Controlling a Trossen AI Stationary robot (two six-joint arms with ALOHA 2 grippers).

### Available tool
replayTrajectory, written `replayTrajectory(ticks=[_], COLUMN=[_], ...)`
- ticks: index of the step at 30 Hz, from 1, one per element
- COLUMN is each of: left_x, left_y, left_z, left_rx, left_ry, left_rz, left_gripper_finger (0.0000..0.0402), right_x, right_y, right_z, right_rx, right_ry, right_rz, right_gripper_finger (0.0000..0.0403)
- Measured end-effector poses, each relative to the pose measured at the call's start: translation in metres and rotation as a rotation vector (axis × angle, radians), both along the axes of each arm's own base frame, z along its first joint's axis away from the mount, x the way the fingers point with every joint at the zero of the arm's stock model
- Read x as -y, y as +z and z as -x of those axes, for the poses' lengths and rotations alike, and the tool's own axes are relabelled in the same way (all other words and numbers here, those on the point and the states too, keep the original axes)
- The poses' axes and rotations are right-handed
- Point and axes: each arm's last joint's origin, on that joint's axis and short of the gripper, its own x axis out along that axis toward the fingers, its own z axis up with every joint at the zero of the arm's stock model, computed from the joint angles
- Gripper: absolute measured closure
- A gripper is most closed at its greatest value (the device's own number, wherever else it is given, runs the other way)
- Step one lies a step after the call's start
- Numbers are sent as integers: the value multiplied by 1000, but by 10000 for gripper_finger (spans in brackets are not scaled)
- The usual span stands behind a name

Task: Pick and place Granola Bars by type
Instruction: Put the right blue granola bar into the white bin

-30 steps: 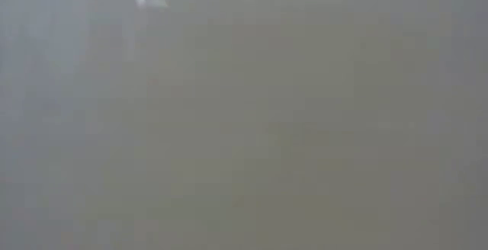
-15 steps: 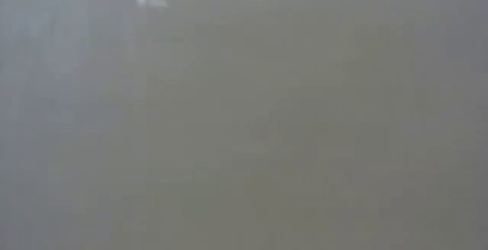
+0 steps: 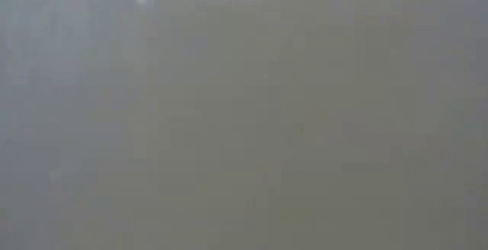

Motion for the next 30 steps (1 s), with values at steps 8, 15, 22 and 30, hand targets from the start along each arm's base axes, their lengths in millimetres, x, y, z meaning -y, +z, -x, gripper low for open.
replayTrajectory(ticks=[8,15,22,30], left_x=[-6,-5,-5,-5], left_y=[-22,-21,-21,-21], left_z=[-10,-10,-10,-10], left_rx=[-3,0,0,0], left_ry=[5,10,10,9], left_rz=[19,32,31,31], left_gripper_finger=[402,402,402,402], right_x=[4,5,-2,-16], right_y=[-39,-67,-68,-56], right_z=[-9,-13,-1,22], right_rx=[-43,-50,-30,127], right_ry=[-19,-26,-34,-115], right_rz=[-65,-134,-136,-113], right_gripper_finger=[394,394,394,394])
